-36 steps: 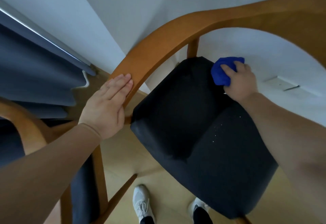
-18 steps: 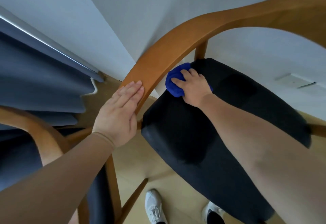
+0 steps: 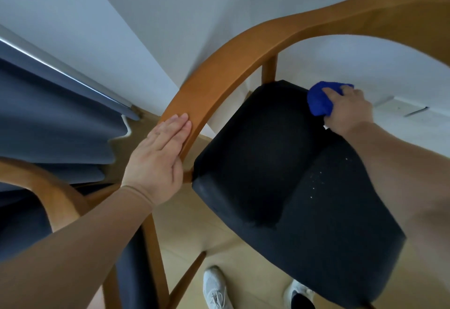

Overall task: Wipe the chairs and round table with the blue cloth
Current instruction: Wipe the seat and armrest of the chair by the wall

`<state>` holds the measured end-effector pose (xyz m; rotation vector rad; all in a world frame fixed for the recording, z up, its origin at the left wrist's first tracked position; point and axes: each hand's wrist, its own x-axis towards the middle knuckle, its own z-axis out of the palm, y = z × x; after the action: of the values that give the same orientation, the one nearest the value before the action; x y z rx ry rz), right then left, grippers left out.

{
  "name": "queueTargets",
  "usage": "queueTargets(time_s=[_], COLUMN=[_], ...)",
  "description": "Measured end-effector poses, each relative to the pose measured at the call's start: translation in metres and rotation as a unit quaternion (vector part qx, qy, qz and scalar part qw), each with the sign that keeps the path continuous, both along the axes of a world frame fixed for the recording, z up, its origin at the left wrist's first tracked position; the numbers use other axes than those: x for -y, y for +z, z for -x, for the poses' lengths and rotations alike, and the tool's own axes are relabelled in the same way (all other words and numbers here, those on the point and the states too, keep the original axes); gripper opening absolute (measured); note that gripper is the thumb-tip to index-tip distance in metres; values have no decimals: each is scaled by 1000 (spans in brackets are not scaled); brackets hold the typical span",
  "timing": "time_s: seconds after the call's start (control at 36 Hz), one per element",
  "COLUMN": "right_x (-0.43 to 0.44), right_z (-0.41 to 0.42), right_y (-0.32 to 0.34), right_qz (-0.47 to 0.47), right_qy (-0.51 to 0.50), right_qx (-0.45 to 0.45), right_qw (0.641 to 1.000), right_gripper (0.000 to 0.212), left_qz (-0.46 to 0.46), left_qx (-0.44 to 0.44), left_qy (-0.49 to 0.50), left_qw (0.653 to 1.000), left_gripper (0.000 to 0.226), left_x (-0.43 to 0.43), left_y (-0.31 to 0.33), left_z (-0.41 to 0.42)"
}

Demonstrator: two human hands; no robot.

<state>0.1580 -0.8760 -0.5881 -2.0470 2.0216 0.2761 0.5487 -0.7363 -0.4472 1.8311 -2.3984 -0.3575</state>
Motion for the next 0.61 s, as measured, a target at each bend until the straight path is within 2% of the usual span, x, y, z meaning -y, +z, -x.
queueTargets(time_s=[0.08, 0.17, 0.33, 0.47, 0.61], right_x=[-7, -23, -51, -54, -51], right_z=[17, 31, 50, 54, 58], right_y=[3, 6, 13, 22, 23], right_qz=[-19, 11, 59, 46, 35], right_qy=[-53, -83, -51, -36, -29], right_qx=[-9, 2, 14, 4, 14], right_qw=[998, 997, 997, 998, 999], right_gripper=[83, 84, 85, 86, 85], left_qz=[-3, 2, 6, 8, 6], left_qx=[-6, -10, -4, 12, 70], left_qy=[2, 2, -8, -8, -86], left_qw=[1000, 1000, 1000, 1000, 994], left_gripper=[55, 55, 56, 56, 56], left_x=[-1, 0, -2, -3, 0], left_y=[0, -1, -1, 1, 4], left_z=[1, 1, 0, 0, 8])
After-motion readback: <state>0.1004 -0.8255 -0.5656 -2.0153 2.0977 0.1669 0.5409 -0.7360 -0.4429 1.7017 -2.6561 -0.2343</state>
